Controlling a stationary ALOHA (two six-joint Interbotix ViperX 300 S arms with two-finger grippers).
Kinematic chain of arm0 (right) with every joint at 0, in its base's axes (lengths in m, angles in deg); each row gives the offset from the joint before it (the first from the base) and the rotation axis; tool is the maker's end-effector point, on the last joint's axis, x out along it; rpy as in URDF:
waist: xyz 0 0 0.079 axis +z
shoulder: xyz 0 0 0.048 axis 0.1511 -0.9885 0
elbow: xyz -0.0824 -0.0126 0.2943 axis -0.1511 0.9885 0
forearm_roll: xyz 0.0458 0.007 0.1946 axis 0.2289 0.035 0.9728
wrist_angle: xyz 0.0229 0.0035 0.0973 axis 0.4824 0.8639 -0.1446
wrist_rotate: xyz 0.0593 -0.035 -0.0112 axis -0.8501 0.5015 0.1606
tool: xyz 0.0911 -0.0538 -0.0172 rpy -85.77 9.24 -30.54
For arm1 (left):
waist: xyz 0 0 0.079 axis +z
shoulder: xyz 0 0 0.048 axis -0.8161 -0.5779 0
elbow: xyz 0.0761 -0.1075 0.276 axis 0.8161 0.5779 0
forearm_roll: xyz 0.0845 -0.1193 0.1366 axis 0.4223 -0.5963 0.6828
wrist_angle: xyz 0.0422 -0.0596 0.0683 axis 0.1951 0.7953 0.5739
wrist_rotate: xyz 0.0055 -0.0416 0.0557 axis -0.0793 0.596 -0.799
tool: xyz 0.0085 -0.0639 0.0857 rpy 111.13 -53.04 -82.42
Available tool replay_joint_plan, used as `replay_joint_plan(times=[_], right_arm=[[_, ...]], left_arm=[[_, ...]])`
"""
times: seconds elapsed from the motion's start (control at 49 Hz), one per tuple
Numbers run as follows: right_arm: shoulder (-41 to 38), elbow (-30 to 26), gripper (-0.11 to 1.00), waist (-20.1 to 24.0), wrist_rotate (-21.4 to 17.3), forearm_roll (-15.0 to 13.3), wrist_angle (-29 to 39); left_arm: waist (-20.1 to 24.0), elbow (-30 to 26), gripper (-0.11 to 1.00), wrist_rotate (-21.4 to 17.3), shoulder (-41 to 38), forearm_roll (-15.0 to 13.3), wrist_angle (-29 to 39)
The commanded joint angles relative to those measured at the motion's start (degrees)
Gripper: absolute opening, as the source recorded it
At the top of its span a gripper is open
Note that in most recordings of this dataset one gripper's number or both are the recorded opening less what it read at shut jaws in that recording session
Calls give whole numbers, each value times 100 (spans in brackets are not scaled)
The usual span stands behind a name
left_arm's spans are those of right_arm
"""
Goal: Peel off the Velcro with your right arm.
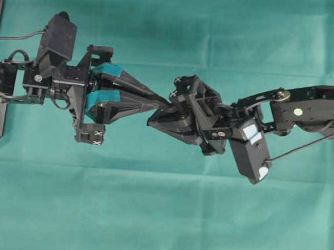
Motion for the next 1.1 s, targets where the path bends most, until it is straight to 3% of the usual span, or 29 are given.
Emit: replay_joint_plan(times=[0.0,0.754,1.081], right_arm=[[123,-105,9,44,9,18,35],[615,272,9,44,0,26,70],[932,413,9,18,-343,62,185]], left_arm=[[44,-105,13,-9,88,-18,-62],[-9,9,13,9,185,-18,149],[-79,26,13,9,193,-18,220]])
